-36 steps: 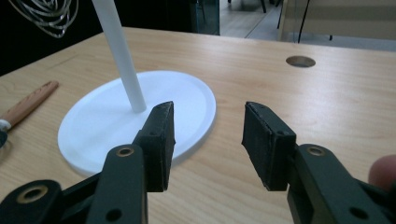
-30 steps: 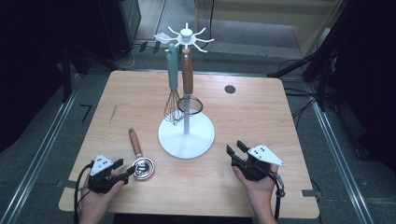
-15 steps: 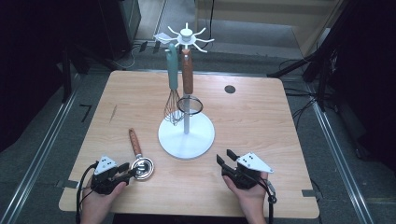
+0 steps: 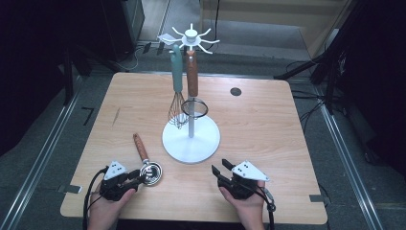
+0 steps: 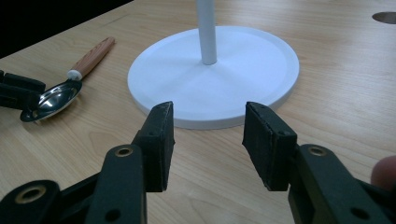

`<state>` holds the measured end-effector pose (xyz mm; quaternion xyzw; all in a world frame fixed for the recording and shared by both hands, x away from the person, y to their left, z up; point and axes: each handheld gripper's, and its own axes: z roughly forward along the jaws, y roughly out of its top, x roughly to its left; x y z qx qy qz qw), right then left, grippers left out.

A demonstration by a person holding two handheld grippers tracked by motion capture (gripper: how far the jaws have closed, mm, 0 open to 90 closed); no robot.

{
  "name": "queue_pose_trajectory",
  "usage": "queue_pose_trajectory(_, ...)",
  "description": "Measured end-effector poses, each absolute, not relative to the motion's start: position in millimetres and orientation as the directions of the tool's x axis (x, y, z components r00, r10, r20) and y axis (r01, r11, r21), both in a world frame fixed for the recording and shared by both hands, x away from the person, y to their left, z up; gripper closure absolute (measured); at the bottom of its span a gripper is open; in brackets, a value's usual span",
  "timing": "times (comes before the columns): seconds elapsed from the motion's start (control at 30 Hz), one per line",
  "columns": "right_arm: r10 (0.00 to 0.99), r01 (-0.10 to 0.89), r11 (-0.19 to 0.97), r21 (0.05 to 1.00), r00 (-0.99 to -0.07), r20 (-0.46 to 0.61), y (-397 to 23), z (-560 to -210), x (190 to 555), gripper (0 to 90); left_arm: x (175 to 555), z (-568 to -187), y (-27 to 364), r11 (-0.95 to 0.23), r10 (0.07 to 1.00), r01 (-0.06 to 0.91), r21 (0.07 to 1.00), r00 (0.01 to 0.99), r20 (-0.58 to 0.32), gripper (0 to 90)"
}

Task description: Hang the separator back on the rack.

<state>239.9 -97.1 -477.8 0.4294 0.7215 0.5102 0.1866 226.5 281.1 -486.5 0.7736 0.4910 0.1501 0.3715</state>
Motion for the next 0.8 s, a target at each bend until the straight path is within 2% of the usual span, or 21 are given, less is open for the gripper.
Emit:
queue_pose_trajectory(0.6,0.779,0.429,0.132,0.894,-0.602,0.174,-76.9,-480.3,236.5,54.9,214.2,-487.2,254.9,-0.257,0.851,0.648,0.717,0.503,-0.15,61.1)
queue_pose_trajectory(0.8,0.785,0.422,0.147,0.895,-0.6,0.154,-75.1,-479.4,234.6,58.0,209.7,-487.3,245.6,-0.256,0.853,0.64,0.724,0.502,-0.142,60.4)
